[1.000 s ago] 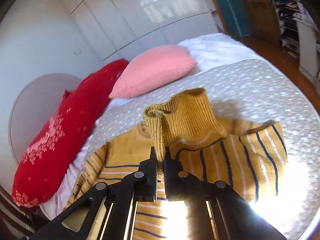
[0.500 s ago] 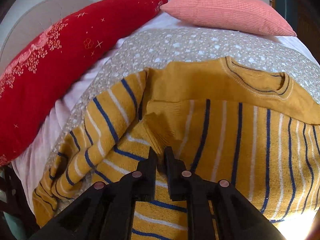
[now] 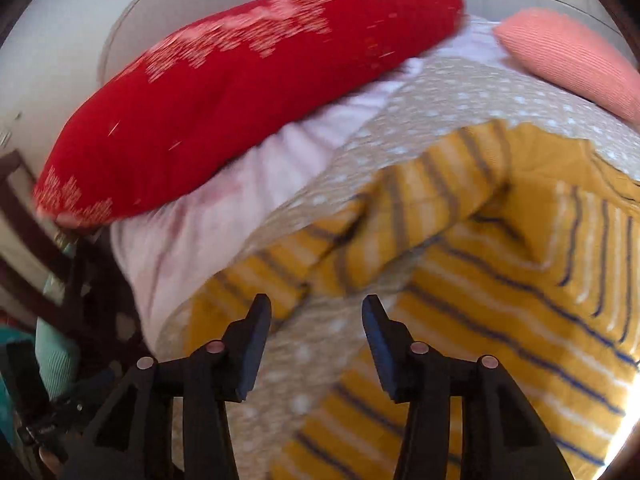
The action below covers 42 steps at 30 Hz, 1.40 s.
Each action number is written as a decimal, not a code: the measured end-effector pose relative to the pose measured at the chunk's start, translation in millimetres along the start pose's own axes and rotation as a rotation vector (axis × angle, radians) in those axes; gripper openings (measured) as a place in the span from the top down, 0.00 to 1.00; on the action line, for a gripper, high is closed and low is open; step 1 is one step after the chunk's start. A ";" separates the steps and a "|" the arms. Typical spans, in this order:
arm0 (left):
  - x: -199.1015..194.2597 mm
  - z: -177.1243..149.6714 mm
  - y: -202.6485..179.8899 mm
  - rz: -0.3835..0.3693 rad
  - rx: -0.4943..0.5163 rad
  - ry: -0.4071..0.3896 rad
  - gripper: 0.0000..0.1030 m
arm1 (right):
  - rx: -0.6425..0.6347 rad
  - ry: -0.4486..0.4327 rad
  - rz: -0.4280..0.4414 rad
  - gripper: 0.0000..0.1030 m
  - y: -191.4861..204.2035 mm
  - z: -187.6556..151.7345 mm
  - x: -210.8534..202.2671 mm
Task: Fold small clothes
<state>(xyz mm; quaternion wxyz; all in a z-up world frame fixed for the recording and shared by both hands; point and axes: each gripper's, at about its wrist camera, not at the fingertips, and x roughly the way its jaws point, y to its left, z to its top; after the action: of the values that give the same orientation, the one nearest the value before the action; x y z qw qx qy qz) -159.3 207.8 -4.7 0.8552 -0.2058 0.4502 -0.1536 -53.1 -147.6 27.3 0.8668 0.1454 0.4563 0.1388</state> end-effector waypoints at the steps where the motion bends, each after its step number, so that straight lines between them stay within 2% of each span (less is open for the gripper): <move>1: -0.7 -1.3 -1.1 -0.002 0.002 0.003 0.31 | -0.005 0.008 0.010 0.50 9.7 -4.4 5.4; 3: -1.5 -2.8 -4.8 -0.007 0.008 0.008 0.31 | 0.004 0.034 0.041 0.49 23.2 -11.0 20.7; 7: -6.9 -4.7 -12.5 -0.020 0.022 0.008 0.31 | 0.062 0.104 -0.031 0.47 34.9 -21.6 56.9; 8: -7.9 -4.5 -14.2 -0.021 0.025 0.007 0.31 | 0.072 0.096 -0.049 0.56 37.3 -23.8 59.9; 9: -9.1 -4.3 -15.9 -0.021 0.028 0.007 0.31 | 0.069 0.085 -0.054 0.70 40.1 -23.8 59.6; 10: -10.6 -3.9 -18.7 -0.022 0.032 0.007 0.31 | 0.062 0.092 -0.023 0.96 42.2 -21.5 58.7; 11: -12.2 -3.6 -21.1 -0.024 0.037 0.006 0.31 | 0.066 0.111 0.002 0.96 41.9 -16.1 56.3; 15: -19.8 -2.2 -35.1 -0.028 0.072 -0.014 0.31 | 0.000 -0.005 -0.049 0.96 41.1 24.4 1.1; 20: -15.4 -2.1 -52.6 -0.041 0.107 -0.005 0.30 | -0.091 -0.180 -0.177 0.96 18.2 66.0 -120.5; 24: -3.4 -3.5 -70.9 -0.056 0.139 0.024 0.30 | -0.044 -0.228 -0.335 0.96 -34.7 67.8 -185.2; 28: 3.3 -10.5 -96.0 -0.064 0.193 0.043 0.30 | 0.087 -0.184 -0.503 0.96 -123.1 48.1 -204.5; 30: 5.9 -13.3 -105.2 -0.056 0.217 0.051 0.30 | 0.169 -0.118 -0.553 0.95 -174.0 32.8 -197.4; 31: 7.0 -14.9 -110.4 -0.053 0.229 0.055 0.30 | 0.211 -0.087 -0.610 0.93 -198.5 23.0 -192.6; 33: 9.2 -16.9 -119.2 -0.044 0.250 0.061 0.30 | 0.285 -0.087 -0.757 0.90 -233.8 2.5 -193.2; 34: 11.3 -18.1 -124.7 -0.036 0.266 0.065 0.29 | 0.326 -0.109 -0.747 0.86 -247.2 -9.0 -197.2; 37: 20.2 -19.9 -136.8 -0.026 0.297 0.082 0.27 | 0.447 -0.191 -0.624 0.74 -272.6 -38.8 -215.3; 40: 31.5 -23.9 -149.6 -0.043 0.305 0.110 0.27 | 0.463 -0.238 -0.539 0.52 -272.4 -58.7 -218.7; 41: 35.6 -26.2 -154.8 -0.053 0.309 0.120 0.27 | 0.463 -0.247 -0.516 0.46 -272.5 -64.2 -218.0; 42: 39.2 -29.0 -160.3 -0.059 0.315 0.129 0.27 | 0.454 -0.251 -0.495 0.44 -272.7 -68.3 -214.7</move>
<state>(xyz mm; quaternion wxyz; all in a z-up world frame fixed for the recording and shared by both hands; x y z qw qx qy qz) -174.4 44.9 31.4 0.8412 -0.0718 0.4685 -0.2602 -197.5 -469.8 48.2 0.8691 0.2352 0.3868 -0.1993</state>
